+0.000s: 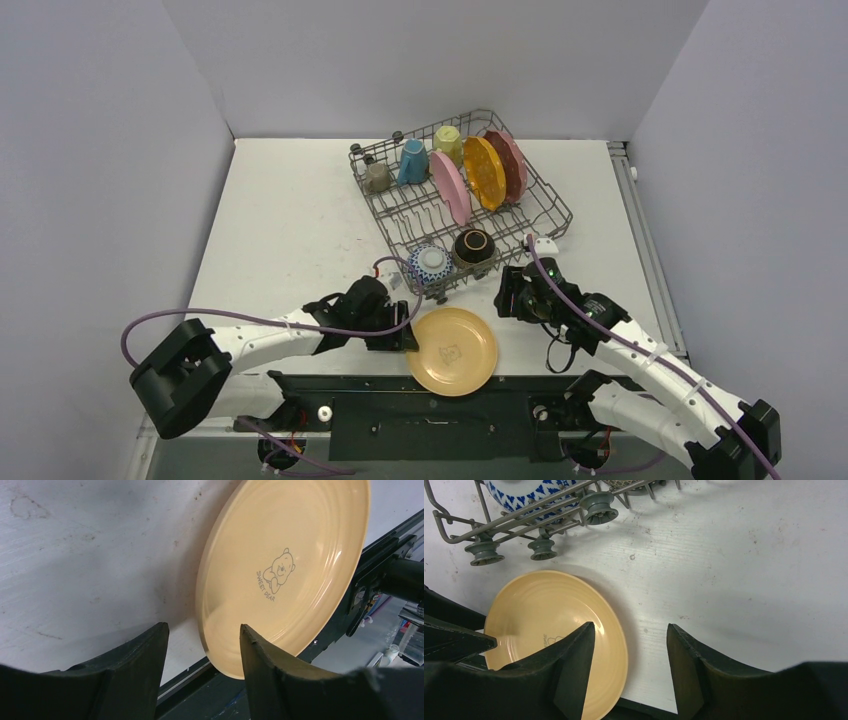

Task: Load the mixed dishes into the dish rack
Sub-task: Pick up the plate at the center of the board.

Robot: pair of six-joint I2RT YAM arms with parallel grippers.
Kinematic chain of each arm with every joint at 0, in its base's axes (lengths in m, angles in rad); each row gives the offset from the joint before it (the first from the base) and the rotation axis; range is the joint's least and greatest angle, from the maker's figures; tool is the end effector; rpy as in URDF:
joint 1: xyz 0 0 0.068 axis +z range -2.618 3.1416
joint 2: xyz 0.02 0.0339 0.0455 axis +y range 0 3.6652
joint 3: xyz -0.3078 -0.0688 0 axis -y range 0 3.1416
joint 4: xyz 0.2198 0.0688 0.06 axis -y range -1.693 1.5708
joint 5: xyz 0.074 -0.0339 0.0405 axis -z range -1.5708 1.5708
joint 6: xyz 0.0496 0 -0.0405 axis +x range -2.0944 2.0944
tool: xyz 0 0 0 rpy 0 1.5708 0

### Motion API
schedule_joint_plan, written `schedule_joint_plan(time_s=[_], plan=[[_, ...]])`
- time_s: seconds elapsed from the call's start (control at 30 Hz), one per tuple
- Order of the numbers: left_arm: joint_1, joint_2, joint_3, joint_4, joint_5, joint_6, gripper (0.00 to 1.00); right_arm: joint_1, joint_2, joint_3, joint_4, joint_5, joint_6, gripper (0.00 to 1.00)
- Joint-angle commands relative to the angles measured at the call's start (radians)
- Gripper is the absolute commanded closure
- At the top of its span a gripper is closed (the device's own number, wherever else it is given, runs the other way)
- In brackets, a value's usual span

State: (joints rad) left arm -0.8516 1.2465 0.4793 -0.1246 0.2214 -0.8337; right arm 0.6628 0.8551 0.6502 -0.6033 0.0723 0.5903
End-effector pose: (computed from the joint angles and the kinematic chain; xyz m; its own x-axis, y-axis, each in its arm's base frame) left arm 0.1227 -0.1566 0.2006 -0.9553 -0.0055 -0.2956 0.1748 0.7957 -0.5799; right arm 0.1053 0.0776 0.2705 -0.7932 0.0851 -0.6030 -0.1599 0.9263 0.3411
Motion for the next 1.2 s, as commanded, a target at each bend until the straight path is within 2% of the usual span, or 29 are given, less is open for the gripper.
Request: schedule_joint_plan(time_s=[0.0,0.27,0.47,0.53,0.9,1.17], plan=[[-0.006,0.033,-0.004,0.094,0.030,-0.013,0.52,0.003,0.000,-0.013,0.041,0.002,0.022,0.49],[-0.012,0.095,-0.005,0.162,0.051,-0.014,0.72,0.003,-0.025,-0.020,0.025,0.016,0.034,0.50],[-0.018,0.109,-0.014,0.177,0.053,-0.016,0.95,0.003,-0.050,-0.026,0.012,0.027,0.046,0.50],[-0.019,0.101,-0.021,0.178,0.052,-0.017,1.00,0.003,-0.054,-0.027,0.011,0.027,0.047,0.50],[-0.028,-0.025,-0.028,0.126,0.072,-0.002,1.00,0.002,-0.103,-0.002,-0.047,-0.019,0.045,0.50],[-0.033,-0.139,-0.019,0.041,0.081,-0.006,1.00,-0.002,-0.184,-0.019,-0.045,-0.219,0.051,0.46]])
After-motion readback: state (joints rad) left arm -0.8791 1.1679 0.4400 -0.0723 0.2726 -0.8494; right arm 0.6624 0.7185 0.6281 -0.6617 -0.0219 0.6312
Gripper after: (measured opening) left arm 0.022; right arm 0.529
